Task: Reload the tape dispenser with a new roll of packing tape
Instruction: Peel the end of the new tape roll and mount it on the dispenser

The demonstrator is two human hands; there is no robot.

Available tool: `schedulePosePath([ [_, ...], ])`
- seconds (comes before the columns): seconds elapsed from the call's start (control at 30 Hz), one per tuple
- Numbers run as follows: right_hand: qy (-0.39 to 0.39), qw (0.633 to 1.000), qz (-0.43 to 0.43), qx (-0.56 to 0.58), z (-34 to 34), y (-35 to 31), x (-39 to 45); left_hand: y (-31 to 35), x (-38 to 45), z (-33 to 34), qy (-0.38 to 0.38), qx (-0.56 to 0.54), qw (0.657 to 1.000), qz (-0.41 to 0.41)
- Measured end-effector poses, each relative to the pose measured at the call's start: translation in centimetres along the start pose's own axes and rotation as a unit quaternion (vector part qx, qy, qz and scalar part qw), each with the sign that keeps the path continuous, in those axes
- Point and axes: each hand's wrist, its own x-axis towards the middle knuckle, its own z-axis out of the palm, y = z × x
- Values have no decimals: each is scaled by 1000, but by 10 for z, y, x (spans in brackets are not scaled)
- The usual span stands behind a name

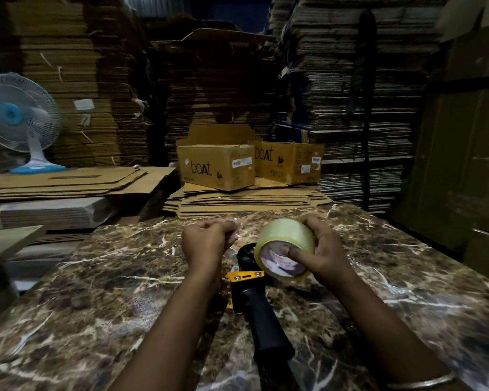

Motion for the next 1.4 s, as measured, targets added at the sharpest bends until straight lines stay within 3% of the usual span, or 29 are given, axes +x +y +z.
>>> schedulePosePath([
  [0.13,41,996,27,68,2,0,5,3,6,-5,-9,-39,999,-34],
  [0.4,135,980,112,99,17,0,27,8,6,-10,-17,96,994,41],
  [0.63,103,960,241,101,39,-2,48,1,23,-21,32,154,987,33],
  [0.83,86,917,366,137,50,4,61,-5,32,-29,40,155,987,21],
  [1.4,74,901,417,87,56,4,65,-14,46,-30,88,152,983,-45],
])
